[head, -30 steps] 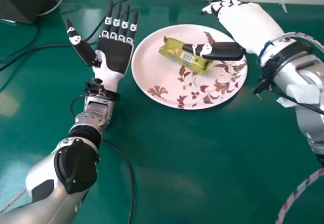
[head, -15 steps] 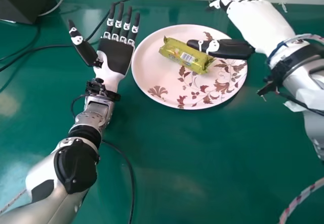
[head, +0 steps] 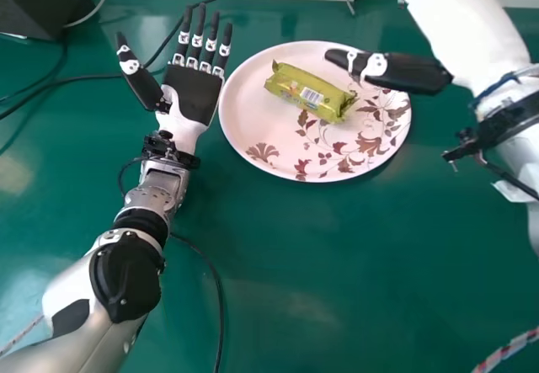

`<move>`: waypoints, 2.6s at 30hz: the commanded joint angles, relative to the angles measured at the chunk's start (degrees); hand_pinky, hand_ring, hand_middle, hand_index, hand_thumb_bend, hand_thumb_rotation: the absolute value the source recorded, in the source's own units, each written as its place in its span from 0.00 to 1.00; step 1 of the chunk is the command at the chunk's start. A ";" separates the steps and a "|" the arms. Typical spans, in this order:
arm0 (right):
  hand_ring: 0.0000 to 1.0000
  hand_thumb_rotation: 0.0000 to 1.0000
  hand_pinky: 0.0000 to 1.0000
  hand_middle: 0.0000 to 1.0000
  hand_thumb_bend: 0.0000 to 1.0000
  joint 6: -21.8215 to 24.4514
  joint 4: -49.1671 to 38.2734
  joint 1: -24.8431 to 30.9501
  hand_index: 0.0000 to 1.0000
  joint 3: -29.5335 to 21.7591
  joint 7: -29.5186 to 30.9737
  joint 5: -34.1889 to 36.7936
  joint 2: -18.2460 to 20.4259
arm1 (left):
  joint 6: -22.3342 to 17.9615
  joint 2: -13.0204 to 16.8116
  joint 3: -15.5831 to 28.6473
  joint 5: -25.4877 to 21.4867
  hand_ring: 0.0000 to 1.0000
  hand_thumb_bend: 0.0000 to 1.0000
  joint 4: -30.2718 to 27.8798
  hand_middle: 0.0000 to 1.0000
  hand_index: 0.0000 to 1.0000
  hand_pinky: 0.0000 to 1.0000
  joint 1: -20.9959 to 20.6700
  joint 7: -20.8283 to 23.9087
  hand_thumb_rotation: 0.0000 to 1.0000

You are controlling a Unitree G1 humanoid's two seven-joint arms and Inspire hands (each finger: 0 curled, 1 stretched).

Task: Pick up biscuit and place it in the plate

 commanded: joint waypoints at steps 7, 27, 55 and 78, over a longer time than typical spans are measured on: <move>0.76 0.35 0.69 0.92 1.00 -0.45 -3.05 4.08 0.84 -4.31 -0.78 5.57 0.78 | 0.13 0.16 0.05 0.18 0.84 0.98 0.72 0.95 1.00 0.66 1.93 -0.48 0.68; 0.75 0.31 0.69 0.92 1.00 -0.06 -5.18 9.51 0.84 -11.09 0.26 24.59 4.60 | 0.66 0.66 0.26 0.06 0.85 1.00 0.73 0.95 1.00 0.72 1.95 -0.39 0.76; 0.74 0.32 0.70 0.91 0.99 -7.15 16.63 6.31 0.84 -16.19 13.07 60.78 8.62 | 2.21 0.84 1.84 -1.22 0.87 1.00 0.76 1.00 1.00 0.78 1.53 -0.86 0.78; 0.74 0.30 0.70 0.91 1.00 -3.77 21.32 3.25 0.84 -18.17 17.64 71.01 14.39 | 1.45 0.29 1.83 -1.80 0.86 1.00 0.86 1.00 1.00 0.68 1.29 -0.59 0.86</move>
